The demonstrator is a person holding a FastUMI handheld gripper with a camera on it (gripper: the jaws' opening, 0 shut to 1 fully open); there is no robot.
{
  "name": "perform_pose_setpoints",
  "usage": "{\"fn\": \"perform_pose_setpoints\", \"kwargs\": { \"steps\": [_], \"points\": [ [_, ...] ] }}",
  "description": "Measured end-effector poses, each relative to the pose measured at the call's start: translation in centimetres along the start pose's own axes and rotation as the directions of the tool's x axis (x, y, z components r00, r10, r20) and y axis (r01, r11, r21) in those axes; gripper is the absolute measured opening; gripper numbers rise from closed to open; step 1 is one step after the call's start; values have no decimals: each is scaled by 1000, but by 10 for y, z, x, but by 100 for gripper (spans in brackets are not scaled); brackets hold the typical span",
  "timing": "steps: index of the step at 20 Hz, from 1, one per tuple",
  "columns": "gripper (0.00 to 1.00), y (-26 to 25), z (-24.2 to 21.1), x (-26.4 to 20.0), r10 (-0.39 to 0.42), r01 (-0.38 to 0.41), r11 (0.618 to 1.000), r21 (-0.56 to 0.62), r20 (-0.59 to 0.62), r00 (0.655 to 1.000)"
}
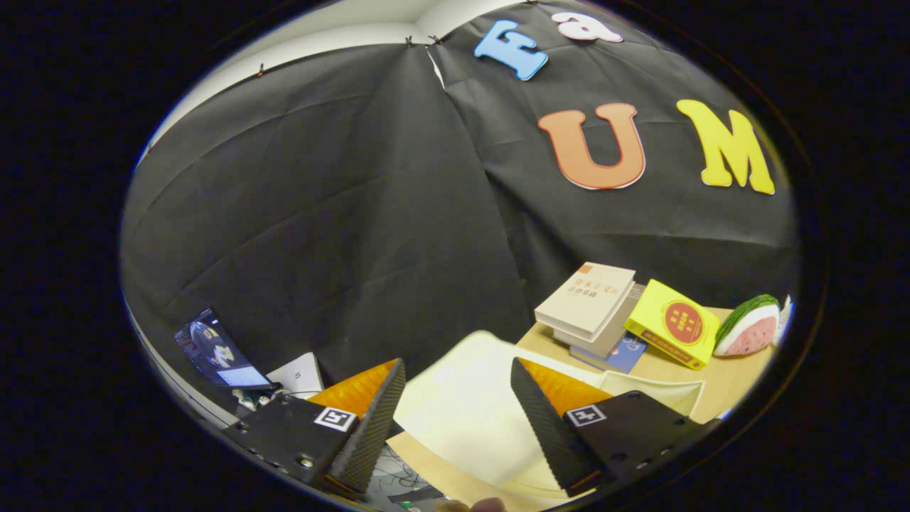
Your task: Open the storage box then place both shoes into the box .Put the left shoe in first, then the right shoe, with the right side of both shoes facing outward in a uniform manner.
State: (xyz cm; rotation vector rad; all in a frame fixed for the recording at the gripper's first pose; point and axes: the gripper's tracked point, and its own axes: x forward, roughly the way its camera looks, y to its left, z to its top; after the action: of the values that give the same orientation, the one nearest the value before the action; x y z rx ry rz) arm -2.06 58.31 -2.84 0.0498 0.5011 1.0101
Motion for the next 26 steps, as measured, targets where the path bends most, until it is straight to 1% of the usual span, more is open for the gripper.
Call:
{"fn": "perform_pose_setpoints", "kwargs": {
  "steps": [1,3,6,9,12,15,19,22,24,26],
  "points": [
    [94,-6,3,-8,-17,17,1000,-14,17,1000],
    [96,-19,5,-24,-52,53,998,-29,47,998],
    [96,-57,11,-56,-142,147,988,-46,101,985],
    [96,-98,12,-94,-233,240,970,-35,140,962],
    [96,-145,11,-137,-327,335,942,-15,174,929],
    [96,-187,1,-188,-422,425,905,27,186,887],
    [96,-249,-23,-253,-540,532,842,91,177,823],
    [96,-295,-52,-296,-611,597,791,134,144,778],
    [96,-325,-77,-320,-661,646,750,140,113,742],
    [96,-346,-106,-332,-685,672,726,145,69,725]
  ]
}}
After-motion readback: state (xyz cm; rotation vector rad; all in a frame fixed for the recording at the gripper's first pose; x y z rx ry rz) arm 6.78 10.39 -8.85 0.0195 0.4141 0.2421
